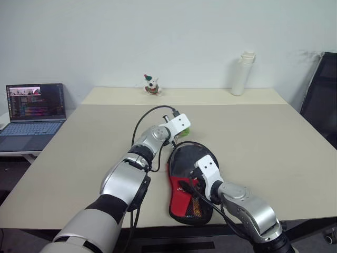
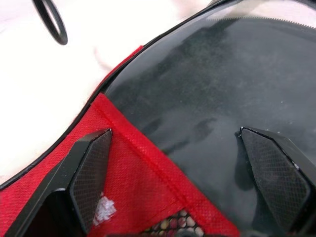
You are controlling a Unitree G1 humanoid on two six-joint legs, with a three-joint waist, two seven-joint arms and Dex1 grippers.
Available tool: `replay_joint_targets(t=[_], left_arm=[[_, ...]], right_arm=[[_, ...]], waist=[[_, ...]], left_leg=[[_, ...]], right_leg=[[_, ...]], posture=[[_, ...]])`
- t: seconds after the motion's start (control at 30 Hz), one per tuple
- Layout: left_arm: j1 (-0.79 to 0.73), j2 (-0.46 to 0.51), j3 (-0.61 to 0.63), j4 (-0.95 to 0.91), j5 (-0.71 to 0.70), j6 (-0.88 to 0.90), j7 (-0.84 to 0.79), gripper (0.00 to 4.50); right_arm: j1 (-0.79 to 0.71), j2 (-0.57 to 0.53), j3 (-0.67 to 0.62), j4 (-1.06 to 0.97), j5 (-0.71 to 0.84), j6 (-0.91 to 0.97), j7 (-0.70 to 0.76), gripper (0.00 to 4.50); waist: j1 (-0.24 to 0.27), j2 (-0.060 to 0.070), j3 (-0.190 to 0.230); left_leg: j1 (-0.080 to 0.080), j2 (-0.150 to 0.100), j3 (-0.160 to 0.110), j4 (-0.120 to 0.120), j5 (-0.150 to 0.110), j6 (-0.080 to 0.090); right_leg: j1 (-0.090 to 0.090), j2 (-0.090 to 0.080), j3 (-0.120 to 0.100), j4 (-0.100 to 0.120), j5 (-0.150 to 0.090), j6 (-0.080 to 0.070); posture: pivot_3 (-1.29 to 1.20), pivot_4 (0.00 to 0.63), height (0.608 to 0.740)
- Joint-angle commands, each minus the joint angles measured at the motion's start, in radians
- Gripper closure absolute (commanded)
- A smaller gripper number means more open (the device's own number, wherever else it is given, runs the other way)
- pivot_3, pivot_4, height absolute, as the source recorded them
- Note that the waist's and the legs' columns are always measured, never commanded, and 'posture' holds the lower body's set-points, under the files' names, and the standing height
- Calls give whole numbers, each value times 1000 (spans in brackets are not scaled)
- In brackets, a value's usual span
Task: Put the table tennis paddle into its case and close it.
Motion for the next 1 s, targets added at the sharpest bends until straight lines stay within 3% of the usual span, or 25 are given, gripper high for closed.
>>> replay_joint_targets(t=[0.03, 0.47, 0.8, 1.0], left_arm=[[-78, -28, -39, -27, 53, -69, 49, 4474], [-113, -153, -86, -26, 113, -161, 57, 4474], [-94, -168, -48, -27, 75, -157, -7, 4474], [-76, -165, -4, -29, 33, -145, -50, 2515]], right_arm=[[38, 4, 28, 29, 6, 71, 2, 0], [57, 4, 25, 2, 4, 93, -7, 0], [43, 9, 30, 21, 2, 83, -4, 0], [19, 8, 26, 32, 2, 78, 3, 0]], waist=[[0, 0, 0], [2, 0, 0], [2, 0, 0], [0, 0, 0]], left_leg=[[0, 0, 0, 0, 0, 0], [-1, 0, 0, 0, 0, 0], [0, 0, 0, 0, 0, 0], [0, 0, 0, 0, 0, 0]], right_leg=[[0, 0, 0, 0, 0, 0], [0, 0, 0, -1, 0, 0], [0, 0, 0, -1, 0, 0], [0, 0, 0, 0, 0, 0]], posture=[[0, 150, 740], [0, 150, 740], [0, 150, 740], [0, 150, 740]])
